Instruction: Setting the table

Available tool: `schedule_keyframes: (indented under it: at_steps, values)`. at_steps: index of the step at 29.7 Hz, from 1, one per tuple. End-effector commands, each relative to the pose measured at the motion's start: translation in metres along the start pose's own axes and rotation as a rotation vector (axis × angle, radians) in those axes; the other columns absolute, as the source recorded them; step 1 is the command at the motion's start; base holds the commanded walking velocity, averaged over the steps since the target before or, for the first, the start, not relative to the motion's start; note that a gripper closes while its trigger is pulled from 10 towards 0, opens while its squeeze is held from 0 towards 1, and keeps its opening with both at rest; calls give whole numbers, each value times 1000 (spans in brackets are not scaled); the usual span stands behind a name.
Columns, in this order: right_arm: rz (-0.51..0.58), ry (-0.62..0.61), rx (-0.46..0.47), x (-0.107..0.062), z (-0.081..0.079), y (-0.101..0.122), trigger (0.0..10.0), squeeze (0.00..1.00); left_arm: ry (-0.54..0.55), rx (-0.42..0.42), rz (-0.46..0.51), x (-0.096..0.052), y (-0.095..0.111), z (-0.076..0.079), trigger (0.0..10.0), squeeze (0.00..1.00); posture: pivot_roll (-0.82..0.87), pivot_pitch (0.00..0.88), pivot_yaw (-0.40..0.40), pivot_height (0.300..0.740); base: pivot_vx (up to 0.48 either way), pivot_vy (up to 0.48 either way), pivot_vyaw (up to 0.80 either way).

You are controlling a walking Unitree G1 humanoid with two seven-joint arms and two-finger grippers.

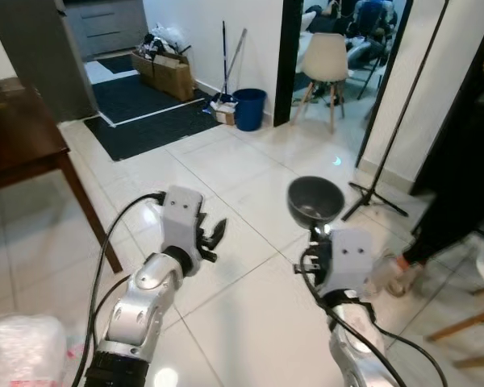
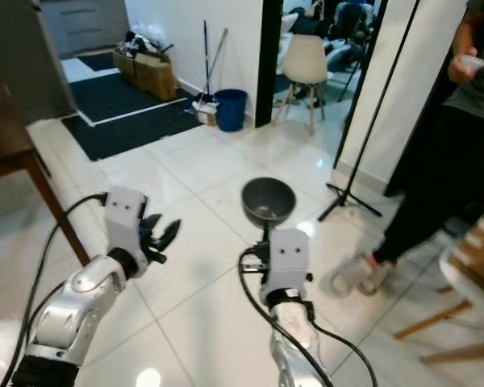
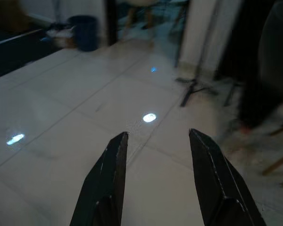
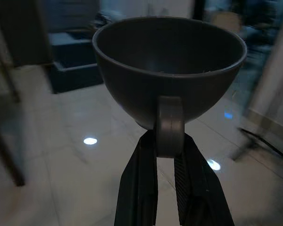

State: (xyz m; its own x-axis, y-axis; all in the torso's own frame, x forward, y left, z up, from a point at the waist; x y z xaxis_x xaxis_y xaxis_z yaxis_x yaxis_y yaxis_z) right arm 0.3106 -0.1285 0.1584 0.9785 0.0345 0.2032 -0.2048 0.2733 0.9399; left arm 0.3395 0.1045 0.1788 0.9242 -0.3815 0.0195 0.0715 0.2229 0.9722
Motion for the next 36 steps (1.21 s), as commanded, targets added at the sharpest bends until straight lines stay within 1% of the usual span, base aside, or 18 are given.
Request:
schedule_keyframes:
  at_steps: [1,2,5,11,14,19,26,31,32,36]
  values:
    - [12,66,19,0,-16,1,10000,0,51,12,-7,-7,-2,-12,10000,0,105,60,54,740,472,0,0]
    - [17,93,20,2,-20,2,10000,0,63,18,-9,-10,-3,-15,10000,0,119,67,45,740,472,0,0]
    - [16,115,25,5,-25,1,10000,0,76,25,-19,-16,-6,-18,10000,0,126,69,41,740,472,0,0]
    - [17,136,10,8,-27,-1,10000,0,78,34,-44,-22,-15,-21,10000,0,122,71,32,740,472,0,0]
    - [-14,133,-11,4,-23,-11,10000,0,60,40,-71,-26,-24,-18,10000,0,132,79,20,740,472,0,0]
    - [-38,141,-29,-1,-22,-22,10000,0,53,32,-79,-29,-29,-13,10000,0,117,86,25,740,472,0,0]
    - [-34,116,-26,-3,-19,-20,10000,0,11,18,-82,-26,-34,0,10000,0,79,95,30,740,472,0,0]
    - [-29,107,-26,-4,-17,-19,10000,0,1,17,-88,-25,-36,4,10000,0,60,104,44,740,472,0,0]
    - [-26,93,-26,-4,-15,-19,10000,0,-15,15,-95,-24,-38,7,10000,0,42,103,52,740,472,0,0]
    - [-21,85,-30,-6,-13,-18,10000,0,-32,13,-102,-22,-41,11,10000,0,26,98,62,740,472,0,0]
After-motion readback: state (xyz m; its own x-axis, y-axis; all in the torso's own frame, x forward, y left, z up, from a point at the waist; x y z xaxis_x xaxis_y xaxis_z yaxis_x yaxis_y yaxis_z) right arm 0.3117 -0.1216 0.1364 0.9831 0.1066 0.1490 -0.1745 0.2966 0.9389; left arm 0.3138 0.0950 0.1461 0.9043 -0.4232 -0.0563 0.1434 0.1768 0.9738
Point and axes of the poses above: a point about 5 cm out from each wrist's last joint towards the gripper, its own x axis pointing out of the wrist towards the gripper, its own y axis along the axis of the wrist's last joint, z = x × y, the point moved 1 cm from there along x, pointing out of the wrist towards the gripper, and after that the axes turned 14 degrees about -x, right-handed, at the moved point
